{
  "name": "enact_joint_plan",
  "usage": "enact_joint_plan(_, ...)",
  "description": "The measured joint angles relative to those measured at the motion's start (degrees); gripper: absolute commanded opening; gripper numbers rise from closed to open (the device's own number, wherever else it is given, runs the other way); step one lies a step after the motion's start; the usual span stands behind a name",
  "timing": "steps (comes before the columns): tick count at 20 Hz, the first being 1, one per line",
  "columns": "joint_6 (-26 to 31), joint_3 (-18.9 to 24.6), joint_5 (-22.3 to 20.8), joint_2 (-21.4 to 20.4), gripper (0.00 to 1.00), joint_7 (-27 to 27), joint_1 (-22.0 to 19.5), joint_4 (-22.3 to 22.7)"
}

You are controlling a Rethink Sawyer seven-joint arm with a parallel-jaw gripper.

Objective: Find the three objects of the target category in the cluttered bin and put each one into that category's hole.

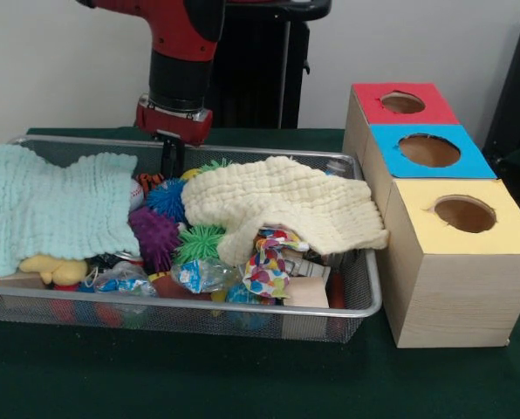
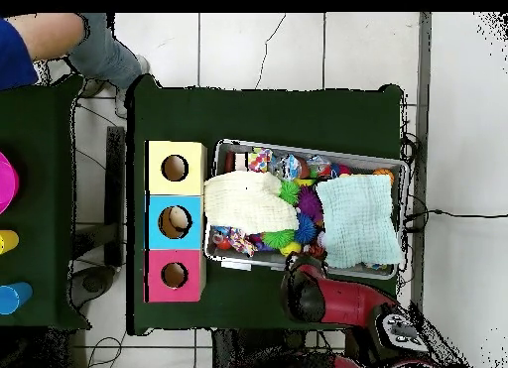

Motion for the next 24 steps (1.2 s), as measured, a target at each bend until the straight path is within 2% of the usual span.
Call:
enact_joint_plan(7, -2.3, -0.7, 0.0, 0.6, 0.0, 0.0, 1.3, -0.1)
enact_joint_plan(13, -0.2, 0.0, 0.0, -3.2, 0.0, 0.0, 1.2, 0.5)
enact_joint_plan(15, 2.3, 0.5, 0.0, -6.4, 0.0, 0.0, 1.1, 1.1)
enact_joint_plan(16, 4.9, 1.0, 0.0, -9.6, 0.0, 0.0, 1.2, 1.4)
enact_joint_plan(24, 11.6, 2.6, 0.7, -18.6, 0.0, 0.0, 1.3, 1.6)
